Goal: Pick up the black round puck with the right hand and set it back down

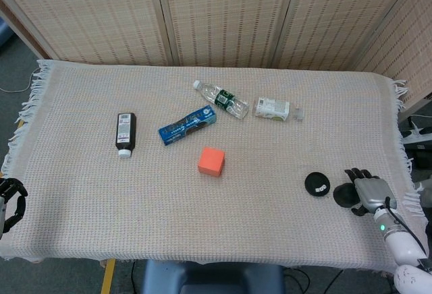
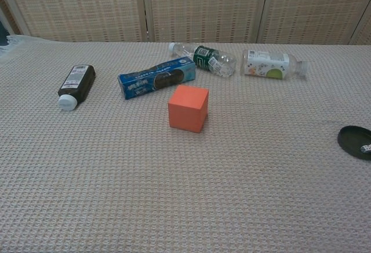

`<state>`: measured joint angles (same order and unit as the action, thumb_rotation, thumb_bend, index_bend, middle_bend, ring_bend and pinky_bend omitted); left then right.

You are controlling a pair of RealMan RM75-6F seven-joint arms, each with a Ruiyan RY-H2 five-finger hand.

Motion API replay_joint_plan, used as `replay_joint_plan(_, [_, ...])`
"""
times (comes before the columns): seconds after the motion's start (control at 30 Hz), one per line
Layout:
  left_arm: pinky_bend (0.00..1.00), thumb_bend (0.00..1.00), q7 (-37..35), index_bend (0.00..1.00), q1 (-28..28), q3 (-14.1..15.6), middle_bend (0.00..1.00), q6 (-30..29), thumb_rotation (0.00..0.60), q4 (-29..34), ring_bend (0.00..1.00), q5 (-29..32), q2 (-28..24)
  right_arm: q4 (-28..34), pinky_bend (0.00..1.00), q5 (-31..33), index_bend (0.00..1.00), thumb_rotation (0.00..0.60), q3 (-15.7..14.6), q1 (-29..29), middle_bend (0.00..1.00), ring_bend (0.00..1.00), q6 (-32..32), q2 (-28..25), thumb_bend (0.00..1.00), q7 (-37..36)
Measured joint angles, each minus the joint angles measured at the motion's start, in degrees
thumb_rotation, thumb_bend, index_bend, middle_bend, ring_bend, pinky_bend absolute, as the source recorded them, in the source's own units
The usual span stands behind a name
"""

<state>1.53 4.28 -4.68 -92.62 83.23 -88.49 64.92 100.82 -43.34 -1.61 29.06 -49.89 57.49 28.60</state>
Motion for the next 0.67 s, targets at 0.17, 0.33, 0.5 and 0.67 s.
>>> replay_joint_plan(0.17, [0.57,0.54,0.0,0.56,0.0,0.0,0.41,0.0,0.600,-0.1,0.33,0.0,0.0,1.4,0.05,-5.6,0.00,0.600,1.4,-2.4,0.00,0.00,-3.4,-0.9,0.13,-6.3])
replay_joint_plan(0.33, [0.57,0.54,0.3,0.56,0.0,0.1,0.41,0.1,0.600,-0.1,0.33,-0.1,0.1,-0.3,0.00,-14.4,0.00,0.600,3.0,-7.8,0.00,0.00,-18.4,1.9,0.13,-11.2])
replay_joint_plan(0.5, [0.57,0.54,1.1,0.56,0.2,0.4,0.41,0.4,0.600,0.0,0.33,-0.4,0.4,-3.5,0.00,-21.9,0.00,0.600,4.1,-15.4,0.00,0.00,-35.7,6.2,0.13,-15.3])
replay_joint_plan(0.67, [0.57,0.53,2.3,0.56,0.7,0.7,0.41,1.4,0.600,-0.2,0.33,-0.8,0.8,-3.8,0.00,-26.3,0.00,0.600,4.1,-18.5,0.00,0.00,-39.0,6.5,0.13,-19.1])
